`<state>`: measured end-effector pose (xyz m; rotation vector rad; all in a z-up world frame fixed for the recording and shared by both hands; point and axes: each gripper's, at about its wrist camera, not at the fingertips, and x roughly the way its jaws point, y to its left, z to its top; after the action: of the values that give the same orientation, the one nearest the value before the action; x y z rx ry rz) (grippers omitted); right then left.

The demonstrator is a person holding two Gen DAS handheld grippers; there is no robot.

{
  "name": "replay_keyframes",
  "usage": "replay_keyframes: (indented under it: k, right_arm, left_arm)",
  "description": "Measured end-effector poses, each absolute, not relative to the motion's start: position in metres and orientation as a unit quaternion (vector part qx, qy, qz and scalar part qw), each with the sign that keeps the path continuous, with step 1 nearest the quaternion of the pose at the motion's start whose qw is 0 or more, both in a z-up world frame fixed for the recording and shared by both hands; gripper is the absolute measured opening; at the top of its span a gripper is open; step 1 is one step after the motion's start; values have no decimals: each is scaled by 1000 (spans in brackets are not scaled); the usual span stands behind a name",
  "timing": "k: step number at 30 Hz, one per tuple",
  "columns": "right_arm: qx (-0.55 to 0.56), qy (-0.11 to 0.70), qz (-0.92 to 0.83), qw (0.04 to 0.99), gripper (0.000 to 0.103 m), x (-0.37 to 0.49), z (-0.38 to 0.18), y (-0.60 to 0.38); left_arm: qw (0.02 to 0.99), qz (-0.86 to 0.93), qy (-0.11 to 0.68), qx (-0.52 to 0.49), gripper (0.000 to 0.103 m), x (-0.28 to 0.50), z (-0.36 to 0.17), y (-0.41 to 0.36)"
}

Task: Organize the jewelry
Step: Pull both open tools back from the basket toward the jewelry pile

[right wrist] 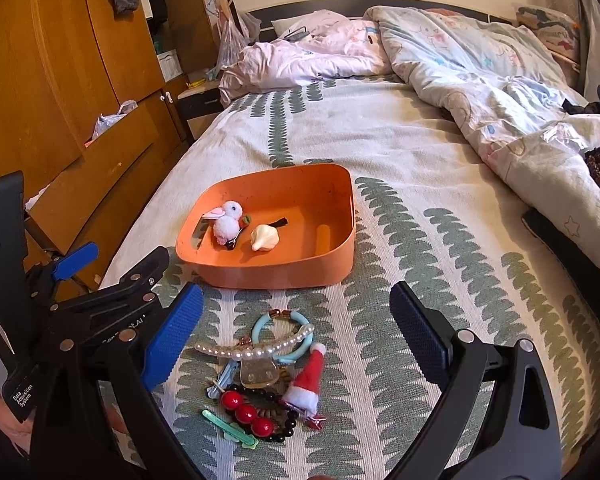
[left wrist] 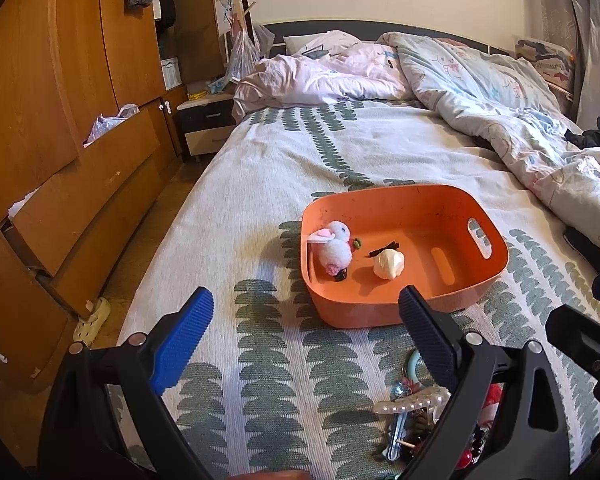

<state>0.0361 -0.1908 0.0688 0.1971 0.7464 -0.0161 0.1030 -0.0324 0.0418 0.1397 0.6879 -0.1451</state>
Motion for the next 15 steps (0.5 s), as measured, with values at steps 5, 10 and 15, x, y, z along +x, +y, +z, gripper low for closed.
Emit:
replay_keyframes:
  k: [5, 10, 15]
  right_arm:
    - [97, 365, -6, 926, 94, 33, 67, -190]
    - [97, 368, -4, 925, 94, 28, 63, -189]
    - [98, 367, -4, 925, 94, 25, 63, -190]
  left_arm:
    - [936, -72, 339, 68, 93, 100, 41, -30]
    - [935, -71, 342, 69, 93, 98, 38, -29]
    - [935, -68, 343, 67, 93, 98, 37, -28]
